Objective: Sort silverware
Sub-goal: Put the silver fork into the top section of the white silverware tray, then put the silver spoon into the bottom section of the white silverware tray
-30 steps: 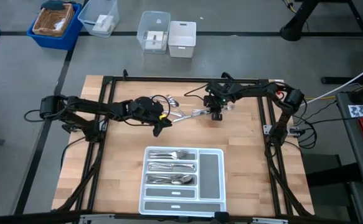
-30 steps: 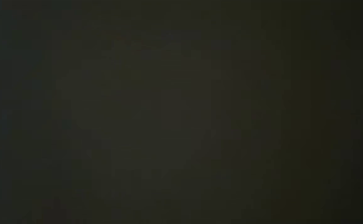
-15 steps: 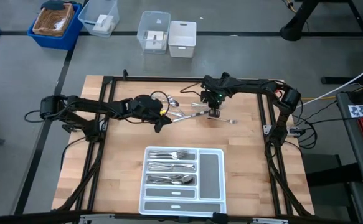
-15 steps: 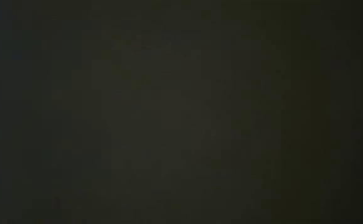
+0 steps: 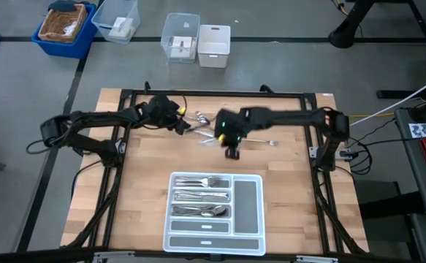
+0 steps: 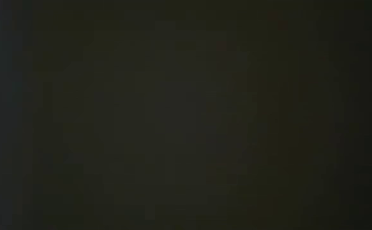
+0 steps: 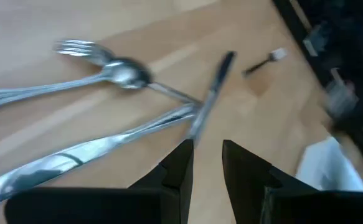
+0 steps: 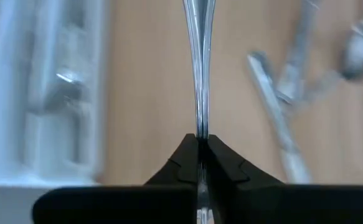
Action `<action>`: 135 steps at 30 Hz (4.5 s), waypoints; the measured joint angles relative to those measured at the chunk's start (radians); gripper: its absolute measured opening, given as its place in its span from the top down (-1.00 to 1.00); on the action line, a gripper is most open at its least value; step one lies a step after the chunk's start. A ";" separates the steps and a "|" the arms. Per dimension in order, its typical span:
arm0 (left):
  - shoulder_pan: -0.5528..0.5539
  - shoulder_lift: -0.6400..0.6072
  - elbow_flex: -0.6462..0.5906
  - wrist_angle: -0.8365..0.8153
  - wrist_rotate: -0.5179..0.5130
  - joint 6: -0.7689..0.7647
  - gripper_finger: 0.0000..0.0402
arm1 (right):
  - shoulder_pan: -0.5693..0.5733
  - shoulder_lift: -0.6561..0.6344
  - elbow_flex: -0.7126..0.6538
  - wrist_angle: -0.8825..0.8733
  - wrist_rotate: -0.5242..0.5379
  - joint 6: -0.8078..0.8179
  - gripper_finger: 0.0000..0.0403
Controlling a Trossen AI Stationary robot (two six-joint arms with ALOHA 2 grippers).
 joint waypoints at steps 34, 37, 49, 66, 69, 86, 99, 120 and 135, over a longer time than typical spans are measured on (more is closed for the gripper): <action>0.050 -0.048 0.000 -0.253 -0.001 0.245 0.63 | 0.308 0.258 0.000 0.533 0.170 0.310 0.61; 0.050 -0.048 0.000 -0.234 -0.015 0.317 0.63 | 0.308 0.258 0.000 0.533 0.161 0.342 0.50; 0.021 0.000 0.000 -0.095 -0.019 0.718 0.63 | 0.308 0.104 0.000 0.454 0.168 0.415 0.41; 0.065 0.239 0.006 0.296 -0.164 0.806 0.63 | 0.175 -0.161 0.001 0.094 0.249 0.411 0.41; 0.082 0.291 0.006 0.345 -0.160 0.809 0.63 | 0.143 -0.167 0.001 0.064 0.249 0.405 0.41; 0.084 0.529 0.162 0.302 -0.156 0.962 0.63 | -0.016 -0.167 0.000 0.033 0.184 0.332 0.41; 0.084 0.524 0.193 0.197 -0.153 0.863 0.64 | -0.019 -0.167 0.000 0.027 0.177 0.279 0.41; 0.085 0.481 0.191 0.111 -0.158 0.891 0.75 | -0.019 -0.167 0.000 0.026 0.177 0.274 0.41; 0.085 0.481 0.191 0.081 -0.158 0.987 0.60 | -0.019 -0.167 0.000 0.026 0.177 0.253 0.41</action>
